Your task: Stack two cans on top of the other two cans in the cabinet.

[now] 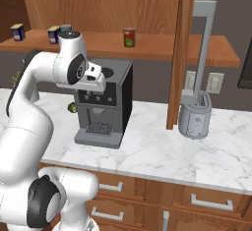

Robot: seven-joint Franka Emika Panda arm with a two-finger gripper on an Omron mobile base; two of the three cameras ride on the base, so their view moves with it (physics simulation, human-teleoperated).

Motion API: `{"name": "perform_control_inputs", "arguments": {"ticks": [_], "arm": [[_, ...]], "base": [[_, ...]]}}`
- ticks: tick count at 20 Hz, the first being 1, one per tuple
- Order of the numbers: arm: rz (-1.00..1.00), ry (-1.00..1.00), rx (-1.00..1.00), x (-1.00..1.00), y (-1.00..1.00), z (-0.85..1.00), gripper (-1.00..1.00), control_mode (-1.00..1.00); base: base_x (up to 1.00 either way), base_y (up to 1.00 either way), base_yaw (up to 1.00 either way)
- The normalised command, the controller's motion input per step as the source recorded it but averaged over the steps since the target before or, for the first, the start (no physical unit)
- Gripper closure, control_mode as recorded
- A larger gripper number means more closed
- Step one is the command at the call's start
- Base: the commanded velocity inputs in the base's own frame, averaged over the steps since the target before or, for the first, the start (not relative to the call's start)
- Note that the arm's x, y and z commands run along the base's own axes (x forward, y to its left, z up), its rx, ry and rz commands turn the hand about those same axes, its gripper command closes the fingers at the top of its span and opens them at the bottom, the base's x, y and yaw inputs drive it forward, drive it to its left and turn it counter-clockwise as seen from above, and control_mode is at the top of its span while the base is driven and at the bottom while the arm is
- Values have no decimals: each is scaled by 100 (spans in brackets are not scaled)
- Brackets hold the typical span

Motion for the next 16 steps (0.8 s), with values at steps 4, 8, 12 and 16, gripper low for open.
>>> {"name": "perform_control_inputs", "arguments": {"ticks": [4,8,12,16], "arm": [[-3,-6,0,-10,0,-1,-100,-100],[-4,-63,0,-30,7,9,-100,-100],[0,-63,1,-10,23,35,-100,-100],[0,-37,2,-1,36,51,-100,-100]], "base": [[0,0,0],[0,0,0],[0,0,0],[0,0,0]]}}
